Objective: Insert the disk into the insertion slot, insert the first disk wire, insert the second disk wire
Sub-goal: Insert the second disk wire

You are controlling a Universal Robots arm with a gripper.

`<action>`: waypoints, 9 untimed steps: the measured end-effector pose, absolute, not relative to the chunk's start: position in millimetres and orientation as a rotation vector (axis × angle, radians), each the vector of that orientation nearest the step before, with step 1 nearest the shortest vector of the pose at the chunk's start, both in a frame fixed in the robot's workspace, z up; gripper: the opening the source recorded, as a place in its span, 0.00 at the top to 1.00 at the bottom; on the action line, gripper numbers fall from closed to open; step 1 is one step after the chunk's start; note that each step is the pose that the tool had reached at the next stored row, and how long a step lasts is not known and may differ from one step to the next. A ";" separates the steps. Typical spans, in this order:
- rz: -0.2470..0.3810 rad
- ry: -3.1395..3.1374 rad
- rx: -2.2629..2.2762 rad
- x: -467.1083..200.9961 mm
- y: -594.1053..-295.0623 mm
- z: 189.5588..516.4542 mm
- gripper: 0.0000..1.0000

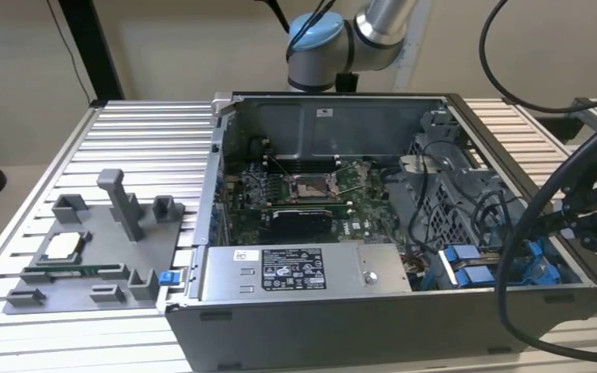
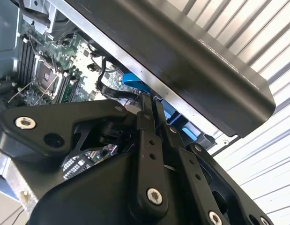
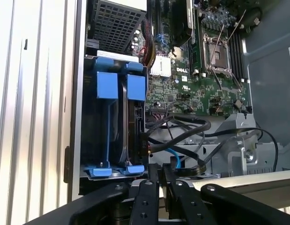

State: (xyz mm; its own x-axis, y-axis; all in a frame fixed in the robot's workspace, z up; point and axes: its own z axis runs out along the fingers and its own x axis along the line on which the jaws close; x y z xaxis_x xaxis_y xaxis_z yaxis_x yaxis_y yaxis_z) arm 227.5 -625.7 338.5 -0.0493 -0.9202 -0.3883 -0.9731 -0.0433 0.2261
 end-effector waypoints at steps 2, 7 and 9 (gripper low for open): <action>0.677 2.086 -2.079 227.4 -625.8 338.4 1.00; 0.677 2.086 -2.079 225.8 -625.8 341.1 1.00; 0.677 2.087 -2.078 223.0 -625.8 343.4 1.00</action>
State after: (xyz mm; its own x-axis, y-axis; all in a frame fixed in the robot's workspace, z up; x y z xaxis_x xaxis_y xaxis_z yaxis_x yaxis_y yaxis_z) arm 223.0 -625.8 343.4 -0.0507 -0.9196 -0.3896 -0.9732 -0.0421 0.2259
